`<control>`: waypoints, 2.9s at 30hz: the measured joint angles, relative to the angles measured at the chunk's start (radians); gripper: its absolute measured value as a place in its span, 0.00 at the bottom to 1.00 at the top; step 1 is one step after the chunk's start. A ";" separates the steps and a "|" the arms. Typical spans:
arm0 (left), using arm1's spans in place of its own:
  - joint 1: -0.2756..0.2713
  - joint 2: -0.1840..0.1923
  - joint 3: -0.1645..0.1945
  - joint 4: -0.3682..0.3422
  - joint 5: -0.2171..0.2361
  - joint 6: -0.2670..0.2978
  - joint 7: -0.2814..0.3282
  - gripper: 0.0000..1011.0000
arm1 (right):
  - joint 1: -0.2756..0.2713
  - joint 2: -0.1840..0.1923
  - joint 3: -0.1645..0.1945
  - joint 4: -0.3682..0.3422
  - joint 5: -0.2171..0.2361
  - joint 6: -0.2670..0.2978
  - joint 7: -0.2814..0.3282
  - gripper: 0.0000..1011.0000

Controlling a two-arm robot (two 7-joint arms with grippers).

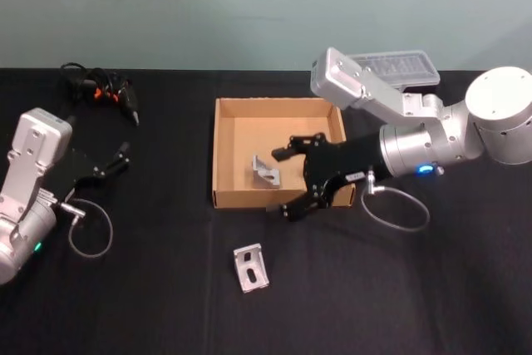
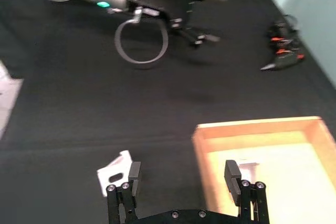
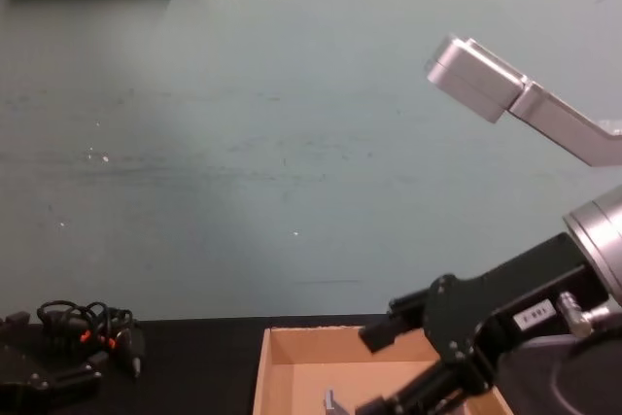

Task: Use one hand to pick up the angle iron from the table and place it into the box.

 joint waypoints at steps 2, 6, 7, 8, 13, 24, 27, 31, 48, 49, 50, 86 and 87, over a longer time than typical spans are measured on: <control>0.000 0.000 0.000 0.000 0.000 0.000 0.000 0.99 | 0.005 0.003 -0.012 0.000 0.005 -0.001 0.020 0.99; 0.000 0.000 0.000 0.000 0.000 0.000 0.000 0.99 | 0.020 0.003 -0.053 0.015 0.007 -0.006 0.067 0.99; 0.000 0.000 0.000 0.000 0.000 0.000 0.000 0.99 | 0.023 0.002 -0.061 0.019 0.007 -0.007 0.075 0.99; 0.000 0.000 0.000 0.000 0.000 0.000 0.000 0.99 | 0.026 0.000 -0.068 0.024 0.006 -0.009 0.081 0.99; 0.000 0.000 0.000 0.000 0.000 0.000 0.000 0.99 | 0.039 -0.017 -0.102 0.056 0.005 -0.018 0.104 0.99; 0.000 0.000 0.000 0.000 0.000 0.000 0.000 0.99 | 0.070 -0.064 -0.159 0.132 0.014 -0.043 0.127 0.99; 0.000 0.000 0.000 0.000 0.000 0.000 0.000 0.99 | 0.075 -0.070 -0.169 0.143 0.016 -0.046 0.131 0.99; 0.000 0.000 0.000 0.000 0.000 0.000 0.000 0.99 | 0.083 -0.084 -0.190 0.163 0.019 -0.052 0.137 0.99; 0.000 0.000 0.000 0.000 0.000 0.000 0.000 0.99 | 0.100 -0.110 -0.236 0.230 0.039 -0.072 0.136 0.99; 0.000 0.000 0.000 0.000 0.000 0.000 0.000 0.99 | 0.100 -0.110 -0.237 0.232 0.040 -0.073 0.136 0.99; 0.000 0.000 0.000 0.000 0.000 0.000 0.000 0.99 | 0.102 -0.111 -0.239 0.237 0.041 -0.075 0.136 0.99; 0.000 0.000 0.000 0.000 0.000 0.000 0.000 0.99 | 0.105 -0.127 -0.247 0.271 0.046 -0.101 0.123 0.53; 0.000 0.000 0.000 0.000 0.000 0.000 0.000 0.99 | 0.105 -0.127 -0.247 0.271 0.046 -0.101 0.123 0.46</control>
